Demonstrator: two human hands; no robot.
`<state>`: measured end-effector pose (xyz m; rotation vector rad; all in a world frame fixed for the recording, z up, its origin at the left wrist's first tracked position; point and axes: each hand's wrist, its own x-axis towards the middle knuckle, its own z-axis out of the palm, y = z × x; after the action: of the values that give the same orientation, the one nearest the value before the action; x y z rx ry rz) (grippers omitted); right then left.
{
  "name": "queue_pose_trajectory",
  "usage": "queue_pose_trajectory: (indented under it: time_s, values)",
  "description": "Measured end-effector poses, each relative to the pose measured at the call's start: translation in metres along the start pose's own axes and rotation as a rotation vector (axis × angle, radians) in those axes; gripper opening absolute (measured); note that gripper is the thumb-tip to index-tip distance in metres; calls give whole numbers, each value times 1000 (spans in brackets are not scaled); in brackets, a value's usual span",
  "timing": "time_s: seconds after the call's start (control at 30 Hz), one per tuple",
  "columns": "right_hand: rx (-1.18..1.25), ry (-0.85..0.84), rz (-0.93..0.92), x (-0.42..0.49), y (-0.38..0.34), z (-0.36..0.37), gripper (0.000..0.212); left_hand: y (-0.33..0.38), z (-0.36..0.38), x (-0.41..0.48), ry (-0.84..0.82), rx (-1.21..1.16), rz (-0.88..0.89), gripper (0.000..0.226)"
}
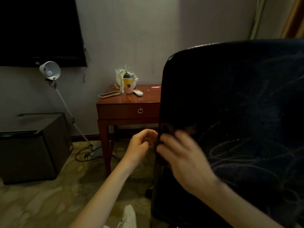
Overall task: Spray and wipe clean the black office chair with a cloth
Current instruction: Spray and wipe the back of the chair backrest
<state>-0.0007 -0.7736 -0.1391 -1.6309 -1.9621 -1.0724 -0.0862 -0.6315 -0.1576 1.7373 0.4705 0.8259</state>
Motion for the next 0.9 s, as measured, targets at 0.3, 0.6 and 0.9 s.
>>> queue_pose_trajectory:
  time_s: [0.3,0.6,0.9]
  values:
    - [-260,385,129,37,72,-55,30,2,14,-3,203,19,116,41]
    - [-234,-214,-32,-69,26,46,37,3,11,0,193,90,69,37]
    - [-226,367,196,64,22,-43,33,2,20,-9,125,82,95,41]
